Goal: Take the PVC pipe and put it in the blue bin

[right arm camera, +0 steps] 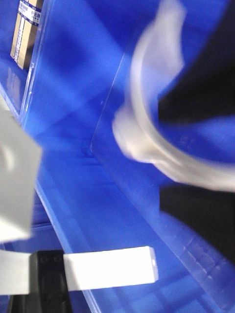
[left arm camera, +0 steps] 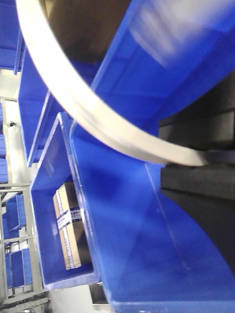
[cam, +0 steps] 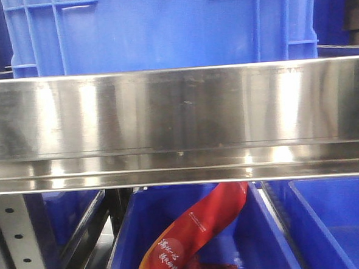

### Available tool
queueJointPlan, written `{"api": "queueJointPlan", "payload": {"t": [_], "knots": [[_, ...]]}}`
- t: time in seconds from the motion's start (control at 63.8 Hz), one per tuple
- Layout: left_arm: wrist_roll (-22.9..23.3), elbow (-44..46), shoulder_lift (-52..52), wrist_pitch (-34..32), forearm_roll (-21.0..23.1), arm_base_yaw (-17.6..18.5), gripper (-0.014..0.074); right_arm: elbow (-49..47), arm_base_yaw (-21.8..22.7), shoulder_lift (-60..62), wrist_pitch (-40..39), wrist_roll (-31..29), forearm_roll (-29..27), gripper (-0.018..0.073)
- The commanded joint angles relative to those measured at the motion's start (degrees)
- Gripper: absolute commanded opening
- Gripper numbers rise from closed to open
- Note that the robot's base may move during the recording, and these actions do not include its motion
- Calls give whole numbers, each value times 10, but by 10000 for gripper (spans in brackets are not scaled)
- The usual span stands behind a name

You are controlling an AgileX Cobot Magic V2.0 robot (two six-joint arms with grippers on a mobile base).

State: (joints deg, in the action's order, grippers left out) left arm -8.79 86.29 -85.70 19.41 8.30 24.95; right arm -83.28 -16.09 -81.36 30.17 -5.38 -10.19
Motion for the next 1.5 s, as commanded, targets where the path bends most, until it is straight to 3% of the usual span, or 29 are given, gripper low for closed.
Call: {"api": "queueJointPlan", "payload": {"t": [0.0,0.125,0.329,0.517,0.58,0.627,0.705,0.784,1.175,1.285,1.489], "knots": [[1,7,3,-3,7,3,185,-5,0,3,-10,-3,-6,277],[1,7,3,-3,7,3,330,-5,0,3,-10,-3,-6,279],[1,7,3,-3,8,3,335,-8,0,5,0,-3,-6,259],[1,7,6,0,19,3,332,-19,0,6,14,-3,-6,62],[1,7,6,7,19,3,299,-19,0,5,14,-3,-6,-10],[1,7,6,10,19,3,227,-19,1,2,14,-3,-5,-84],[1,7,6,11,19,3,49,-19,7,-2,15,-3,-5,-171],[1,7,6,12,19,3,-116,-19,12,-3,15,-2,-7,-168],[3,-9,112,69,30,3,-111,-5,12,97,22,-1,-7,-168],[3,-74,166,22,31,3,-111,43,12,129,-8,-1,-7,-168],[3,-252,278,-64,36,3,-111,214,12,217,-158,-2,-7,-168]]}}
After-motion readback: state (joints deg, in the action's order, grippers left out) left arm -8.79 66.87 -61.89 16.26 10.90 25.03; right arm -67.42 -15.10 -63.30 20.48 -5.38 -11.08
